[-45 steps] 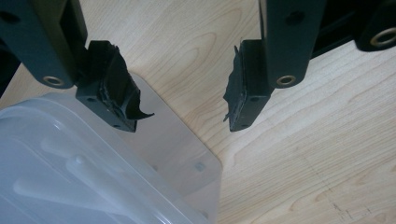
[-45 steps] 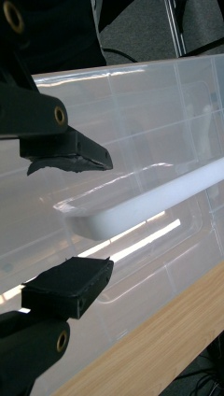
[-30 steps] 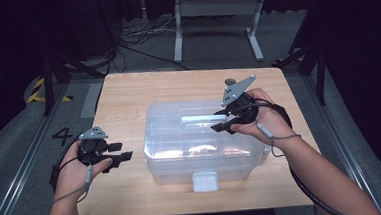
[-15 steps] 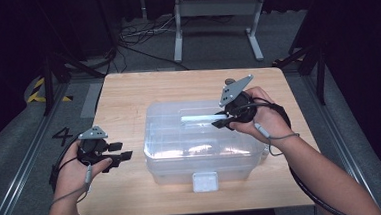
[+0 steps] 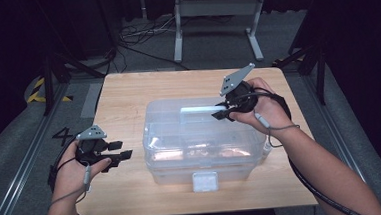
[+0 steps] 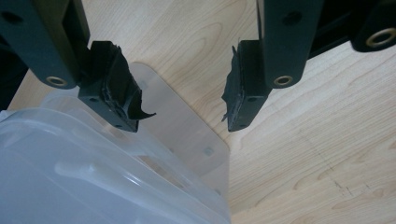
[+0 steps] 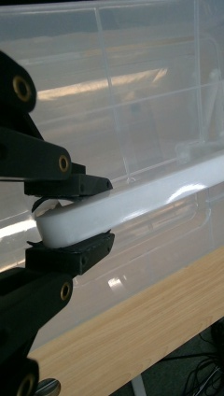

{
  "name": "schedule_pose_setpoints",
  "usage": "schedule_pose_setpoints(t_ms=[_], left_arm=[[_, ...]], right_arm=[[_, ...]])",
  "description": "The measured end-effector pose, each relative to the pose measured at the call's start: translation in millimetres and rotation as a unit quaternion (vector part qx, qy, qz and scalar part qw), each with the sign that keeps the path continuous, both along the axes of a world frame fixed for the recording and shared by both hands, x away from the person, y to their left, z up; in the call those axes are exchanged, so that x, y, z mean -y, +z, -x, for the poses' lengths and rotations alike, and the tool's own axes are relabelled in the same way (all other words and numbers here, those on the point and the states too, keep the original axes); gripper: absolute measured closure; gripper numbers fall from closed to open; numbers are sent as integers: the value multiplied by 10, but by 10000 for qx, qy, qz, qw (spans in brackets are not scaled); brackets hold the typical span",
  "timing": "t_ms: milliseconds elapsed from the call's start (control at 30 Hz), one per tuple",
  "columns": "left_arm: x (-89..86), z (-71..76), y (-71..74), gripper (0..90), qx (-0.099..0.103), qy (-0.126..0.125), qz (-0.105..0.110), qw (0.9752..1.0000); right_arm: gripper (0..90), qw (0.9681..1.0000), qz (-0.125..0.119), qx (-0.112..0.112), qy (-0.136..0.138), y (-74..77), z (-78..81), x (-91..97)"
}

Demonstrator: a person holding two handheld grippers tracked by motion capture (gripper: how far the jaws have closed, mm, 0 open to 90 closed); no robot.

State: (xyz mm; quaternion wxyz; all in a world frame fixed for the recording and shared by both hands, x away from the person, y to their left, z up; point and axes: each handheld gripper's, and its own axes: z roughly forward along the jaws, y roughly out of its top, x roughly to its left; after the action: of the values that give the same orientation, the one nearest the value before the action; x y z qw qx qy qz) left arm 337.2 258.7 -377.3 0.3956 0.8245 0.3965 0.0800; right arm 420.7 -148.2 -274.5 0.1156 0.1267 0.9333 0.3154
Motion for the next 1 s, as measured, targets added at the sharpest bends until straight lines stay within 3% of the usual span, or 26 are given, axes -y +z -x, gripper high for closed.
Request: schedule_pose_setpoints(t_ms=[567,1000], left_arm=[[9,16,28,467,59,-48,42,10000],[28,22,41,471,96,-97,71,9999]], right_arm=[[718,9997,-124,-94,-173,156,-230,31],[710,9985,-280,-318,-346,211,-427,46]])
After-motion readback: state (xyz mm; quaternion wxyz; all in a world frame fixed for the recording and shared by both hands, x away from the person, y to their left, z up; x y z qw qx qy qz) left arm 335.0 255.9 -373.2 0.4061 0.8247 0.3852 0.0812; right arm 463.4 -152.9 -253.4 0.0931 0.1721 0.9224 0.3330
